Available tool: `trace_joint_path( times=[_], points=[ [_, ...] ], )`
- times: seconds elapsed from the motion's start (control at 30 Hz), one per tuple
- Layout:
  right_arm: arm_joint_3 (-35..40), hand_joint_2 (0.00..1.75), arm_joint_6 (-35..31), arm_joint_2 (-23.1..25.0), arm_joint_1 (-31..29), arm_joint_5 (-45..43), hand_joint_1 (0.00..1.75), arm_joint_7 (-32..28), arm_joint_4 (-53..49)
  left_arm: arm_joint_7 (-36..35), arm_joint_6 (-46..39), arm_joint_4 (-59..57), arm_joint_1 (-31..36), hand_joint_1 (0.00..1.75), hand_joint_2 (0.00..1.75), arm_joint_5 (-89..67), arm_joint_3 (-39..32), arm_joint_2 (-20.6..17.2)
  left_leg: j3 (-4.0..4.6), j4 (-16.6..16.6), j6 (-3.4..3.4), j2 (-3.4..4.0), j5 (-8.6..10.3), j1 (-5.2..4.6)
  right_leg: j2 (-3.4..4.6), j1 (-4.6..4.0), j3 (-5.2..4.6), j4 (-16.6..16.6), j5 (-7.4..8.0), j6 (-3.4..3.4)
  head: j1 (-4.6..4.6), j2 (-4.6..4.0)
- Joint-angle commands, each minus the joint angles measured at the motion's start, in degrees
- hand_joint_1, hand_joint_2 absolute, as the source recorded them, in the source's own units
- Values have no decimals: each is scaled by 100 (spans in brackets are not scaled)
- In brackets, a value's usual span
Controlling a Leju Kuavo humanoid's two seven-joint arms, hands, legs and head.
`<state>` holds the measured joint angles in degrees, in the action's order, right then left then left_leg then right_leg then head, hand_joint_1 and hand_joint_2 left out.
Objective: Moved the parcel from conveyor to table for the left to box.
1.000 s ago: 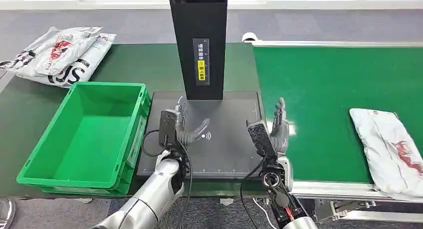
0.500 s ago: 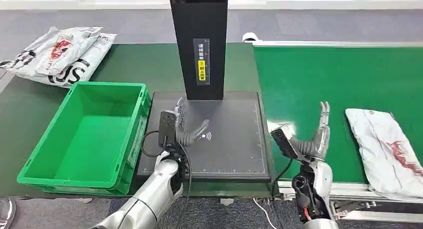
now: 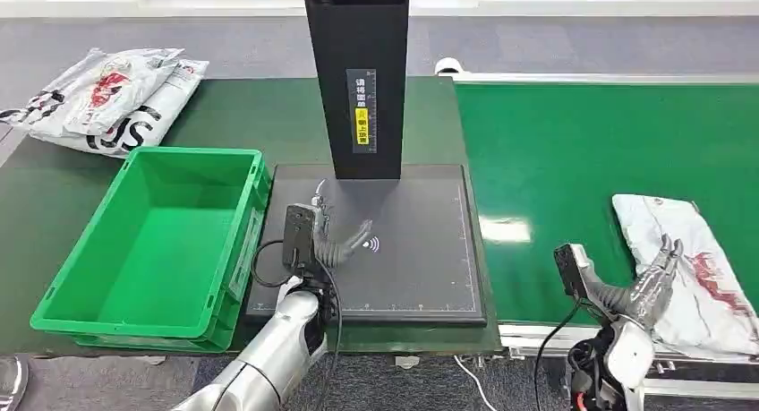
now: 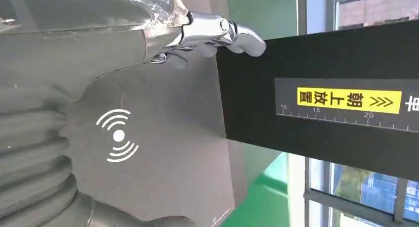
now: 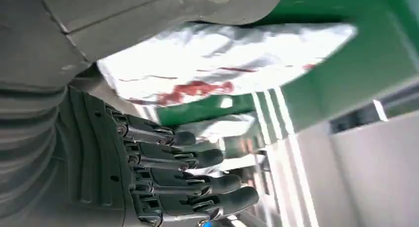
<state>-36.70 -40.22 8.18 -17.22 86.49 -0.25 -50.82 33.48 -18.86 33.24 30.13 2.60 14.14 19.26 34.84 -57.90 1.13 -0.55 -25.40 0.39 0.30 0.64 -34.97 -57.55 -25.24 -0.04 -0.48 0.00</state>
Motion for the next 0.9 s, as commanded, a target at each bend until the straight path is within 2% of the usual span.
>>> trace_joint_path(
  times=[0.03,0.1,0.17,0.3,0.43,0.57,0.6,0.8,0.83,0.87,0.9],
  points=[
    [698,175,22,-1064,-162,351,0,1994,1985,-105,-13,-188,73,0,175,-52,-291,-73,-37,21,-4,-4,-1,4,-12,-6,44,28,-1,0,0,0],
    [878,175,22,-1368,-485,351,0,2308,2802,-63,-23,-375,211,0,175,-46,-329,-29,-30,14,-6,8,-5,3,3,-4,36,22,-2,7,0,0],
    [1038,175,22,-1459,-560,351,0,2539,3083,-90,-37,-426,263,0,175,-49,-339,-16,-19,7,-7,14,-5,3,9,-3,26,17,2,8,0,0],
    [1052,175,22,-1442,-541,351,0,2571,3086,-100,-51,-429,266,0,175,-50,-343,-9,-16,7,-12,3,-7,0,-1,9,24,11,-3,6,0,0],
    [1095,175,37,-1578,-673,351,0,2860,3506,-124,-57,-483,254,0,175,-96,-322,41,-17,6,-10,2,-9,0,-1,10,24,11,-5,5,0,0],
    [1092,175,485,-1657,-753,316,0,3004,3673,-132,-36,-554,315,0,175,-117,-340,56,-11,3,-12,1,-9,-3,-1,14,16,5,-9,12,0,-2],
    [1148,175,984,-1649,-759,351,0,3220,3726,-145,10,-605,365,0,175,-120,-350,44,-22,6,-14,2,-11,-1,-2,11,31,13,-10,13,0,-2],
    [1153,175,976,-1630,-755,351,0,3229,3720,-147,17,-603,382,0,175,-119,-352,34,-27,7,-18,3,-11,2,-3,10,34,15,-7,13,0,0],
    [1104,175,1774,-1596,-783,345,124,3408,3767,-148,84,-641,409,0,175,-121,-349,30,-23,2,-20,-1,-11,2,-4,10,32,12,-8,14,0,-2],
    [1101,175,1964,-1535,-736,331,171,3462,3701,-162,110,-644,433,0,175,-125,-359,21,-24,-1,-24,-3,-14,-1,-6,14,35,6,-14,22,0,0],
    [1101,175,1964,-1535,-736,331,171,3462,3701,-162,110,-644,433,0,175,-125,-359,21,-30,0,-26,-3,-14,2,-8,11,43,11,-13,22,0,-2]
  ],
)
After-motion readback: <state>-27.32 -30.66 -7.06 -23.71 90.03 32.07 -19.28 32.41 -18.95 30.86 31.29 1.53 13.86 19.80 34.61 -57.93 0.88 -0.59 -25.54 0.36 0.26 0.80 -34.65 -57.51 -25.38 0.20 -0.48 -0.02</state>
